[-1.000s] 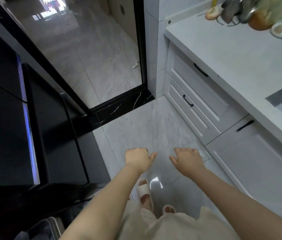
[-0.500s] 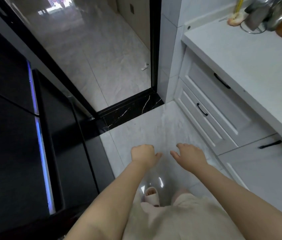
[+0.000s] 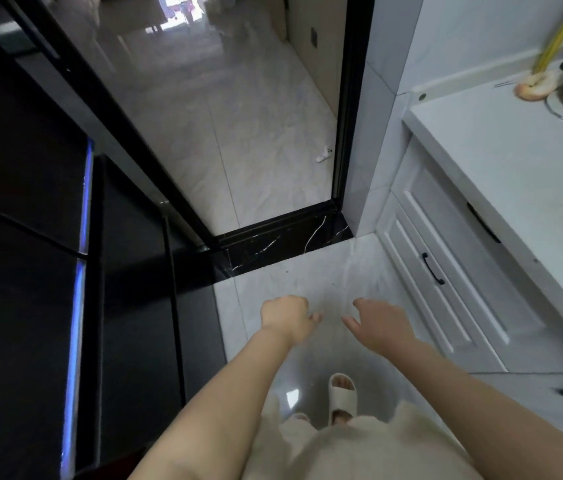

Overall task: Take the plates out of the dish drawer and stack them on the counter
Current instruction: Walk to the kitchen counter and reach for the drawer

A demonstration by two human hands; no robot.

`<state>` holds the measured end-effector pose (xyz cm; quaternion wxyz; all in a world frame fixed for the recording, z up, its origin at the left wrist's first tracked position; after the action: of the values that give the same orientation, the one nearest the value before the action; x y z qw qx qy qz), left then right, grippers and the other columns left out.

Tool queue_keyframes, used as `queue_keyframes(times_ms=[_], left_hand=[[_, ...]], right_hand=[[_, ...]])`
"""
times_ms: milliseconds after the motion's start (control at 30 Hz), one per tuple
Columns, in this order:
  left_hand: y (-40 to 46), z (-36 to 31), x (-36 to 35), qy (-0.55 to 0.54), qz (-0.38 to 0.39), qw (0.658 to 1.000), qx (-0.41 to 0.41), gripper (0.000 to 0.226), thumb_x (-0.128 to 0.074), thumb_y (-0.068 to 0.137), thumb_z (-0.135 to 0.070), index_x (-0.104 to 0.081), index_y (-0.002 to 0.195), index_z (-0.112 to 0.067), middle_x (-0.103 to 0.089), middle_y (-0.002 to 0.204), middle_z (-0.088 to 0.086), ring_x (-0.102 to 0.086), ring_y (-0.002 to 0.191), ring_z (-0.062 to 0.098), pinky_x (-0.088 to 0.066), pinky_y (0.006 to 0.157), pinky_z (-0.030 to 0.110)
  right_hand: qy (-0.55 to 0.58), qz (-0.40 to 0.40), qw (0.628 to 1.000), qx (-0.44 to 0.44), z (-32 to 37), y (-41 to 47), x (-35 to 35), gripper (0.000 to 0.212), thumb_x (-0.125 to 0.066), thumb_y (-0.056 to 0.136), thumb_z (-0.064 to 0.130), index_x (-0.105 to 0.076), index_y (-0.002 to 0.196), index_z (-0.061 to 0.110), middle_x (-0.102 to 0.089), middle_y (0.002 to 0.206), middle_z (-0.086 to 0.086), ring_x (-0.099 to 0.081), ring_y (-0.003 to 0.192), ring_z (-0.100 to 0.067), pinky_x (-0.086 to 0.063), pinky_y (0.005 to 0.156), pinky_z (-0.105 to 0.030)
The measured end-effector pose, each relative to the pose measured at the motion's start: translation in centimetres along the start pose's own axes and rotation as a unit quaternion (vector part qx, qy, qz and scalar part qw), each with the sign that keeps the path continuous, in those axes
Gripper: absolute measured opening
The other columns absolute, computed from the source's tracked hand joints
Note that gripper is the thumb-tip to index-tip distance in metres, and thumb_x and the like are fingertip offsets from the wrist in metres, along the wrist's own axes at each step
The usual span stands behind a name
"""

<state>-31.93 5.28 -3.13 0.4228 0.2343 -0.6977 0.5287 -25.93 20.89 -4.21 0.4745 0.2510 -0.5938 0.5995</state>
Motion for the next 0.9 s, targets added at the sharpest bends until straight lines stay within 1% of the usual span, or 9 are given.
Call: queue_keyframes(times_ms=[167, 333, 433, 567, 600, 667, 767, 833, 900], left_hand=[[2.0, -1.2, 1.7, -0.015, -0.003, 1.000, -0.007, 0.055, -0.036, 0.090, -0.059, -0.062, 0.114, -0.018, -0.067, 0.111, 0.003, -0.061, 0.104, 0.025, -0.045, 0.084, 0.036], [4.7, -0.8, 3.2, -0.009, 0.018, 0.999, -0.026, 0.054, -0.034, 0.091, -0.057, -0.061, 0.116, -0.017, -0.065, 0.116, 0.005, -0.059, 0.109, 0.027, -0.045, 0.085, 0.035], [7.2, -0.6, 4.4, 0.007, 0.029, 0.998, -0.050, 0.054, -0.033, 0.092, -0.056, -0.061, 0.116, -0.017, -0.066, 0.114, 0.005, -0.059, 0.108, 0.028, -0.045, 0.084, 0.034], [11.0, -0.3, 7.5, 0.047, 0.029, 0.993, -0.106, 0.053, -0.031, 0.094, -0.053, -0.061, 0.118, -0.016, -0.066, 0.114, 0.005, -0.059, 0.108, 0.026, -0.047, 0.086, 0.036], [11.9, -0.1, 8.5, 0.052, 0.029, 0.991, -0.121, 0.051, -0.032, 0.094, -0.052, -0.061, 0.116, -0.016, -0.066, 0.112, 0.004, -0.061, 0.106, 0.026, -0.048, 0.085, 0.036], [13.7, 0.6, 10.4, 0.055, 0.028, 0.987, -0.146, 0.048, -0.033, 0.094, -0.050, -0.065, 0.106, -0.016, -0.068, 0.103, 0.002, -0.064, 0.097, 0.025, -0.051, 0.082, 0.036], [16.4, 1.6, 12.9, 0.078, 0.026, 0.978, -0.190, 0.044, -0.033, 0.096, -0.044, -0.062, 0.087, -0.012, -0.064, 0.085, -0.002, -0.062, 0.084, 0.022, -0.049, 0.071, 0.034], [17.9, 2.0, 14.2, 0.094, 0.023, 0.970, -0.221, 0.042, -0.033, 0.097, -0.040, -0.062, 0.084, -0.012, -0.055, 0.072, -0.003, -0.058, 0.075, 0.021, -0.044, 0.064, 0.033], [19.1, 2.1, 15.1, 0.081, 0.016, 0.965, -0.250, 0.043, -0.036, 0.096, -0.041, -0.061, 0.080, -0.011, -0.057, 0.069, -0.001, -0.062, 0.072, 0.023, -0.047, 0.063, 0.034]], right_hand=[[0.030, 0.003, 1.000, -0.009, -0.9, 2.7, 1.8, 0.049, -0.038, 0.093, 0.048, -0.053, 0.125, 0.014, -0.063, 0.120, -0.008, -0.059, 0.108, -0.028, -0.046, 0.086, -0.038], [0.056, 0.010, 0.998, -0.027, -1.9, 4.9, 3.3, 0.051, -0.034, 0.096, 0.047, -0.054, 0.125, 0.011, -0.062, 0.122, -0.011, -0.059, 0.109, -0.029, -0.048, 0.092, -0.041], [0.055, 0.002, 0.997, -0.056, -2.4, 6.6, 4.2, 0.050, -0.031, 0.097, 0.047, -0.053, 0.124, 0.012, -0.062, 0.122, -0.010, -0.058, 0.110, -0.029, -0.045, 0.095, -0.041], [0.059, -0.011, 0.992, -0.107, -2.2, 9.3, 6.0, 0.047, -0.029, 0.097, 0.048, -0.056, 0.112, 0.013, -0.064, 0.115, -0.011, -0.059, 0.105, -0.030, -0.047, 0.089, -0.040], [0.059, -0.018, 0.991, -0.121, -1.9, 10.0, 6.5, 0.046, -0.029, 0.097, 0.047, -0.056, 0.113, 0.013, -0.064, 0.115, -0.012, -0.059, 0.106, -0.030, -0.046, 0.088, -0.039], [0.071, -0.032, 0.986, -0.149, -1.3, 11.2, 7.4, 0.046, -0.030, 0.097, 0.046, -0.056, 0.116, 0.014, -0.064, 0.117, -0.011, -0.059, 0.108, -0.029, -0.045, 0.088, -0.038], [0.091, -0.034, 0.977, -0.190, -0.2, 12.8, 8.0, 0.048, -0.027, 0.098, 0.047, -0.055, 0.120, 0.014, -0.062, 0.121, -0.010, -0.058, 0.110, -0.027, -0.044, 0.090, -0.036], [0.113, -0.038, 0.967, -0.227, 0.4, 13.4, 8.1, 0.049, -0.026, 0.098, 0.048, -0.054, 0.120, 0.014, -0.061, 0.122, -0.011, -0.057, 0.112, -0.028, -0.043, 0.091, -0.037], [0.151, -0.051, 0.949, -0.272, 0.8, 13.5, 7.9, 0.049, -0.027, 0.098, 0.048, -0.053, 0.122, 0.015, -0.061, 0.123, -0.011, -0.056, 0.114, -0.028, -0.043, 0.093, -0.037]])
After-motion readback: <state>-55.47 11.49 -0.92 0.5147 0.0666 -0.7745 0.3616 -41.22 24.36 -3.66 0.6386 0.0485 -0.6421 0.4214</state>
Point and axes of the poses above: each hand's wrist, its own y-axis towards the middle knuckle, its own x-axis out of the back of the hand, z = x × y, the point moved 5 cm from there along y, towards the middle knuckle
